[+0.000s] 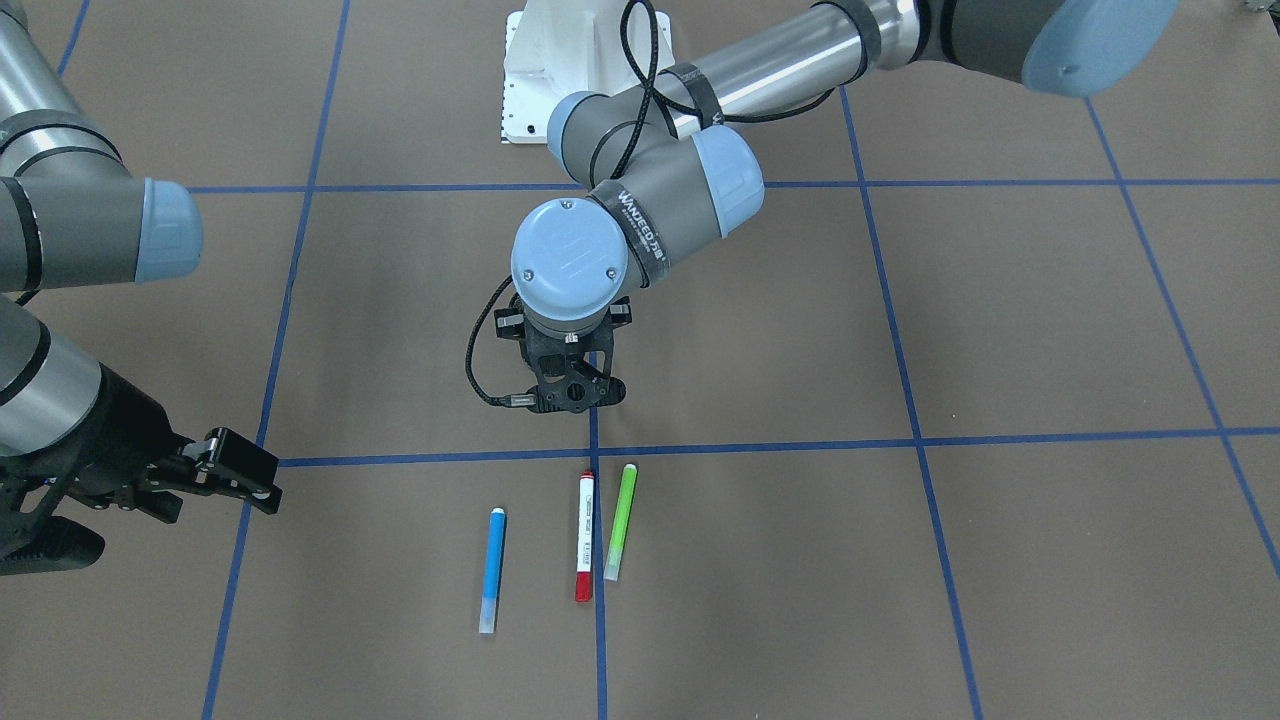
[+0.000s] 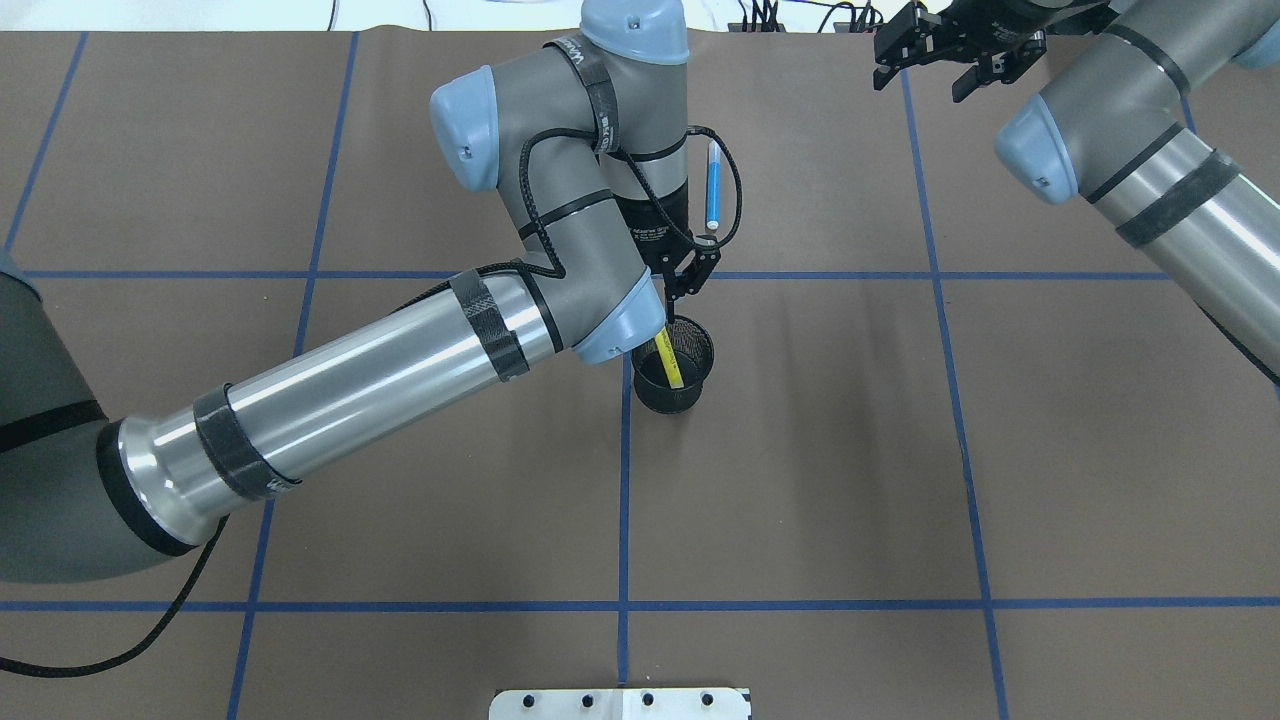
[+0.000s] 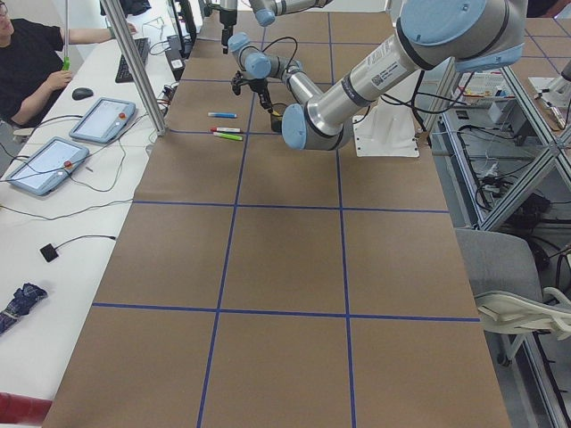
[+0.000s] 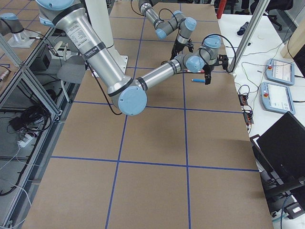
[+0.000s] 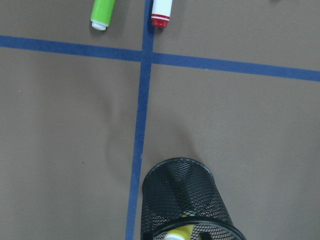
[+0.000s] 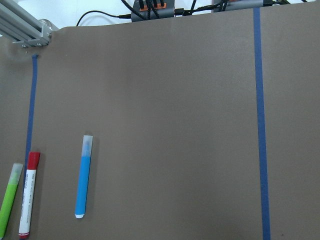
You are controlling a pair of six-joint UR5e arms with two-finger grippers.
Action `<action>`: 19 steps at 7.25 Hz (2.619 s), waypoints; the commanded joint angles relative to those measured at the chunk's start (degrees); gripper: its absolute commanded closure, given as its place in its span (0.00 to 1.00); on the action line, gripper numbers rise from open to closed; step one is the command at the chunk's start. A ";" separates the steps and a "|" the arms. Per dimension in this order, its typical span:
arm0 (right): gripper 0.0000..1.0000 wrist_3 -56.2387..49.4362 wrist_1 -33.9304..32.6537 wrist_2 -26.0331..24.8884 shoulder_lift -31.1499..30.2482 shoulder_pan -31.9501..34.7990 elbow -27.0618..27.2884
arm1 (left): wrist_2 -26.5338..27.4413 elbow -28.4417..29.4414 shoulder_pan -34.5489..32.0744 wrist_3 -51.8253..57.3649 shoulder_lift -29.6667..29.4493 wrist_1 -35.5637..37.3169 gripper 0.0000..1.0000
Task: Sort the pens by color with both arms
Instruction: 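Grasp the yellow highlighter in the cup with the left gripper, then lift the yellow highlighter out of the cup with the left gripper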
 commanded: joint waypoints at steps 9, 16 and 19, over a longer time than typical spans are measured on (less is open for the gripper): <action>0.00 0.00 0.00 0.09 -0.26 0.09 0.00 | 0.80 -10.49 -0.14 -1.51 -0.22 12.08 1.00; 0.00 0.09 0.18 -0.09 -0.62 0.09 0.00 | 3.96 -22.81 -7.59 -1.34 0.82 20.47 1.00; 0.00 0.18 0.18 -0.53 -0.44 0.00 0.00 | 15.42 -25.37 -9.19 -3.08 4.07 11.36 1.00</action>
